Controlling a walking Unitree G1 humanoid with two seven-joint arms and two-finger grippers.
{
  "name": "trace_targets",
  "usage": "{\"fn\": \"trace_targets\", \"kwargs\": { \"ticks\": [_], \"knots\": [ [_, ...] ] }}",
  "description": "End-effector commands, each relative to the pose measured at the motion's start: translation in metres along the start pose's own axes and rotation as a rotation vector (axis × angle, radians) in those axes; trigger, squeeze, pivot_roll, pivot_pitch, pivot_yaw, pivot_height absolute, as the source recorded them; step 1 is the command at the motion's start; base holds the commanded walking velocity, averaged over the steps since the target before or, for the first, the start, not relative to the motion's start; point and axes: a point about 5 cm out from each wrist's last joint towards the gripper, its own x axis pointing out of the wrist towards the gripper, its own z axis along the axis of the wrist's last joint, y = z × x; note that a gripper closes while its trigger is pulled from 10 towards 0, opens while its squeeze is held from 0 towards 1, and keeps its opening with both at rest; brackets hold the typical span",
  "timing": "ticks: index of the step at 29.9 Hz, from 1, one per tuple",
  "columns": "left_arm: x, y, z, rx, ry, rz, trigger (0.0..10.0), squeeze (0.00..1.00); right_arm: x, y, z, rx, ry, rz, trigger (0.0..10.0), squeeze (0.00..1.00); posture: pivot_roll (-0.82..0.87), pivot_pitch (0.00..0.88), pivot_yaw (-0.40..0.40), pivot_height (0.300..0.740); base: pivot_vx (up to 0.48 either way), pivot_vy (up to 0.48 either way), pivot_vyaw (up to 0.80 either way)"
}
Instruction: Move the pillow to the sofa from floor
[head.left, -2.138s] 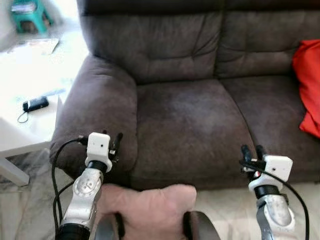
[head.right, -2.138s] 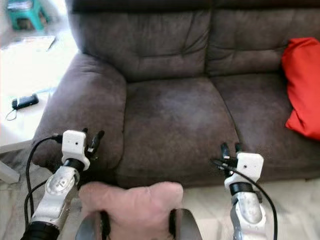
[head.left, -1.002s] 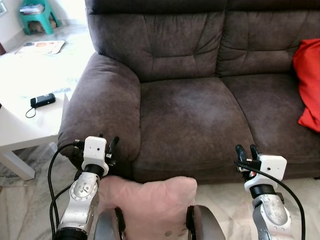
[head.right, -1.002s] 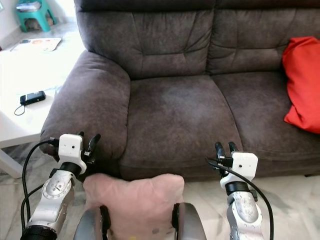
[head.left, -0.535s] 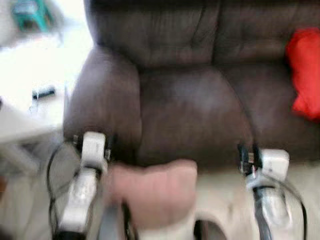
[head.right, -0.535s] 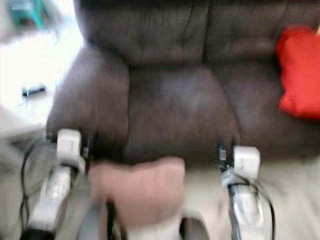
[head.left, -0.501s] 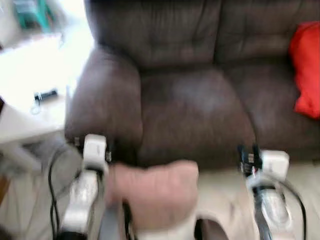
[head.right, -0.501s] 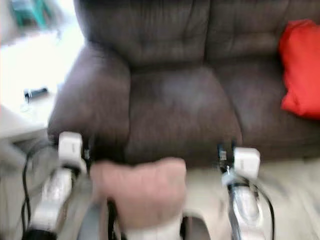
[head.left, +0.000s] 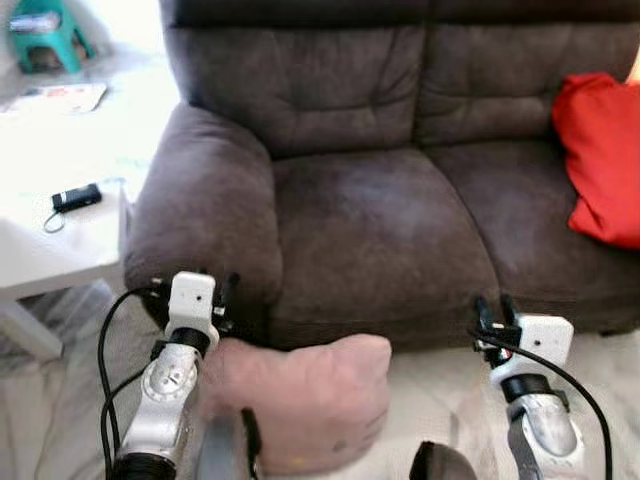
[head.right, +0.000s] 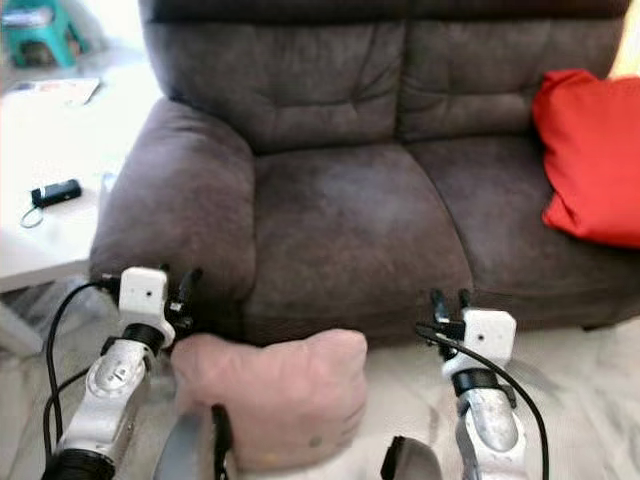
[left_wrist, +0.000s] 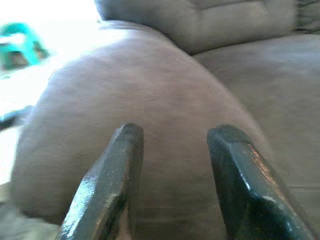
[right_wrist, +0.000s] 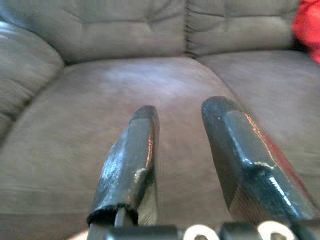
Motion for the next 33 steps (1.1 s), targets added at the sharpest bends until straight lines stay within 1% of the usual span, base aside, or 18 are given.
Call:
{"fn": "trace_targets", "kwargs": {
  "ticks": [1,5,8,20,22,23,28,33],
  "knots": [
    [0.0017,-0.0044,0.0017,-0.005,-0.006,-0.012,10.0,0.0,-0.0025,-0.0058,-0.0005,-0.009,0.006,-0.015,10.0,0.0,-0.05,0.045,0.012,0.562,0.0,0.0,0.8],
    [0.0013,-0.0037,0.0009,-0.003,-0.002,-0.011,10.0,0.0,-0.0021,-0.005,-0.001,-0.007,0.008,-0.012,10.0,0.0,-0.05,0.045,0.012,0.562,0.0,0.0,0.54],
    [0.0013,-0.0039,0.0005,-0.002,0.001,-0.014,10.0,0.0,-0.0019,-0.0057,-0.002,0.003,0.013,-0.021,10.0,0.0,-0.05,0.045,0.013,0.562,0.0,0.0,0.0],
    [0.0,-0.0079,-0.0037,-0.011,0.022,-0.045,10.0,0.0,-0.0019,-0.0049,-0.0042,-0.005,0.032,-0.011,10.0,0.0,-0.05,0.045,0.015,0.562,0.0,0.0,0.0],
    [-0.0005,-0.0076,-0.0043,-0.011,0.023,-0.043,10.0,0.0,-0.0016,-0.0043,-0.0047,0.003,0.037,-0.009,10.0,0.0,-0.05,0.045,0.015,0.562,0.0,0.0,0.58],
    [-0.0008,-0.0071,-0.0047,-0.011,0.025,-0.041,10.0,0.0,-0.0008,-0.0031,-0.0026,0.006,0.02,-0.007,10.0,0.0,-0.05,0.047,0.014,0.562,0.0,0.0,0.69],
    [-0.001,-0.0071,-0.0049,-0.011,0.025,-0.039,10.0,0.0,-0.0009,-0.0019,-0.0017,-0.006,0.01,0.004,10.0,0.0,-0.05,0.047,0.014,0.562,0.0,0.0,0.73],
    [-0.0011,-0.007,-0.005,-0.011,0.026,-0.04,10.0,0.0,-0.0021,-0.0041,-0.003,-0.003,0.016,-0.011,10.0,0.0,-0.05,0.049,0.014,0.562,0.0,0.0,0.09]
  ]
}}
